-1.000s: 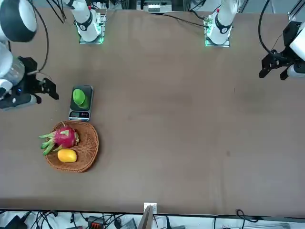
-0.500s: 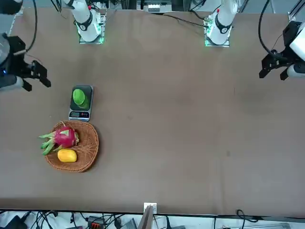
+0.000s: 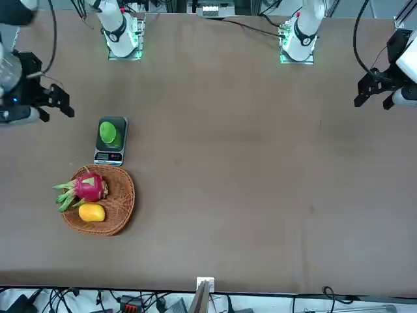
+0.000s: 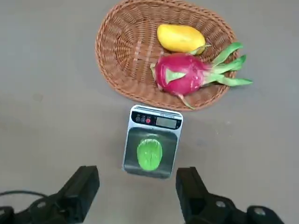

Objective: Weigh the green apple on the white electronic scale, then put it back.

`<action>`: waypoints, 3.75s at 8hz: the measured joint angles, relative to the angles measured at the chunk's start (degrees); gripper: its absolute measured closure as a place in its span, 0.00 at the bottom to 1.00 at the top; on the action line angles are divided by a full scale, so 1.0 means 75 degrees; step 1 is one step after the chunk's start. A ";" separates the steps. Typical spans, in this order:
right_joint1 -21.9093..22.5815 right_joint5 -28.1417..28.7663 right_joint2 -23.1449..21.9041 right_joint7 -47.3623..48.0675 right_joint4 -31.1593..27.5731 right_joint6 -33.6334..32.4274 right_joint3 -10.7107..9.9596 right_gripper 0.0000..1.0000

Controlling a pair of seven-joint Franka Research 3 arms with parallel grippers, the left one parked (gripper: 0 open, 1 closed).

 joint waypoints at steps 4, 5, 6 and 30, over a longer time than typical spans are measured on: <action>0.0004 0.0000 -0.0308 0.0002 -0.2963 0.2532 0.0002 0.00; 0.0004 0.0000 -0.0309 0.0001 -0.3483 0.3031 0.0002 0.00; 0.0004 0.0000 -0.0302 0.0001 -0.3897 0.3420 0.0002 0.00; -0.0005 -0.0002 0.0772 -0.0520 -0.4468 0.5720 -0.0004 0.32</action>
